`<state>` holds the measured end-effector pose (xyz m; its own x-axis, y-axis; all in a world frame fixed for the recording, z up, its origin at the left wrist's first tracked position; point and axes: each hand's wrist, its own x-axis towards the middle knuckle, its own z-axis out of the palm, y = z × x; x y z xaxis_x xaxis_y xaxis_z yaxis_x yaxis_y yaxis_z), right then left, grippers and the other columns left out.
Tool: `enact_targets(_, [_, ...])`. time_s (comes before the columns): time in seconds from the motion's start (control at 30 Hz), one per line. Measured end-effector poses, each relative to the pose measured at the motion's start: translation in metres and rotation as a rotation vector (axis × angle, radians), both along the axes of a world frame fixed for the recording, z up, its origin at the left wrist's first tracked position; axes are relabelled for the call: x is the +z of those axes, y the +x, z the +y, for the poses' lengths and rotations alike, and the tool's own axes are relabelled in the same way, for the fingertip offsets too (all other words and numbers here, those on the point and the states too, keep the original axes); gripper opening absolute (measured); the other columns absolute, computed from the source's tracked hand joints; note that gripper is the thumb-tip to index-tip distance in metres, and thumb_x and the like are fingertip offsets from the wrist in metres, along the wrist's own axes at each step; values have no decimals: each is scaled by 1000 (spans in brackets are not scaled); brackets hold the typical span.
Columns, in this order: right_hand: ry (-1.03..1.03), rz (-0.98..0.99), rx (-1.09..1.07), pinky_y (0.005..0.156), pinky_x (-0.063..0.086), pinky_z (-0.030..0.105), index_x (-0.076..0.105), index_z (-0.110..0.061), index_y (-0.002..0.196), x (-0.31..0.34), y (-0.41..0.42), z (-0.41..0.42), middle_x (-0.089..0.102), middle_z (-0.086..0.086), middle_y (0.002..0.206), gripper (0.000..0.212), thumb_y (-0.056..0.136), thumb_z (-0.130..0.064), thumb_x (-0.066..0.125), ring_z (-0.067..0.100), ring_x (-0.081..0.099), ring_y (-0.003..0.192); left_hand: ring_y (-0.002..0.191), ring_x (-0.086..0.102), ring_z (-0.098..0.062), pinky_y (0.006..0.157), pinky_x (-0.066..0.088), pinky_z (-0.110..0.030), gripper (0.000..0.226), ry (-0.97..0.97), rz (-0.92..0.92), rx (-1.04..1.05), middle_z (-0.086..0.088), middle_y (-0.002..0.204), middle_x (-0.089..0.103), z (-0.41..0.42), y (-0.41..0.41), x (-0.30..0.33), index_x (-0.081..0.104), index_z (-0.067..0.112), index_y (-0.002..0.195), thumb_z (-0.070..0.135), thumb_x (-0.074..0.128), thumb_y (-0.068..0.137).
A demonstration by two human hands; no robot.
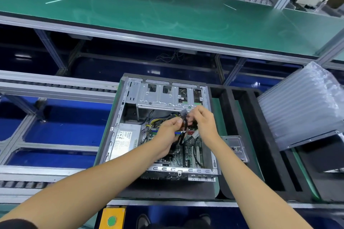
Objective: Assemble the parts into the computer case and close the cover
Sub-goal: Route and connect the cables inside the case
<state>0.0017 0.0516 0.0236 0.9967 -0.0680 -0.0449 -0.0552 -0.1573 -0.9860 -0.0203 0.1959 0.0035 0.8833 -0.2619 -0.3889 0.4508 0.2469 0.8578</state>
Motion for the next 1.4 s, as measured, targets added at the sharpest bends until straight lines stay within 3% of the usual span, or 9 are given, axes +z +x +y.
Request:
enact_targets(0.2, [-116,-50,-7,62,46,26,63,-18,74,-5,-5,0,63,12,72,16,88,-10,61,14,54,66,110,65,-28,96,53,-44,27,101,-53,-28,-9,115,73,-3,5,2,72,20,110,31,48,108])
enact_targets(0.33, [-145,-34,-75,69,45,32,61,-17,73,-10,-3,2,61,-4,72,25,95,-7,55,11,54,70,93,66,-1,72,50,-18,24,109,-71,3,11,102,75,-2,6,3,73,26,112,29,49,107])
enact_targets(0.47, [-35,-33,-160,67,40,27,56,-16,71,-12,-4,6,55,-3,71,21,91,-21,49,8,48,68,98,68,-1,80,51,-13,24,33,-84,71,6,106,76,1,5,4,72,17,111,17,48,107])
enact_targets(0.77, [36,-7,-177,67,39,32,50,-7,77,-12,0,8,54,7,72,28,101,3,43,16,48,69,118,65,-18,106,46,-26,23,-9,-153,101,-13,119,72,2,1,-2,67,5,117,14,49,106])
enact_targets(0.93, [106,-15,-112,59,38,24,44,-15,85,-5,-5,17,50,5,70,11,88,-4,45,12,44,61,93,66,-4,85,48,-13,27,19,-123,128,-4,98,71,4,4,-1,70,8,116,21,49,106])
enact_targets(1.03, [166,46,-206,55,39,26,44,-14,79,-10,-6,21,56,9,67,26,95,6,45,13,47,55,82,63,0,77,46,-10,29,30,-66,131,-1,91,67,1,7,0,71,9,115,21,45,107])
enact_targets(1.17, [185,130,-348,49,42,29,58,-1,81,-23,-11,23,67,0,63,16,95,1,51,17,48,53,97,56,-14,96,40,-28,32,31,37,99,-5,99,66,-10,6,-2,66,1,123,17,42,109])
enact_targets(1.27, [181,184,-483,49,44,28,66,-4,79,-34,-16,25,64,-4,58,20,94,-7,54,15,50,51,96,57,-14,102,38,-34,32,92,118,109,-1,98,69,-25,7,-3,70,16,119,20,40,110])
enact_targets(1.4, [454,417,-738,57,40,31,71,-6,79,-46,-17,42,62,7,69,19,90,-16,60,20,50,61,79,60,-10,76,50,-26,33,86,226,176,4,84,71,-45,12,-7,72,22,102,16,40,109])
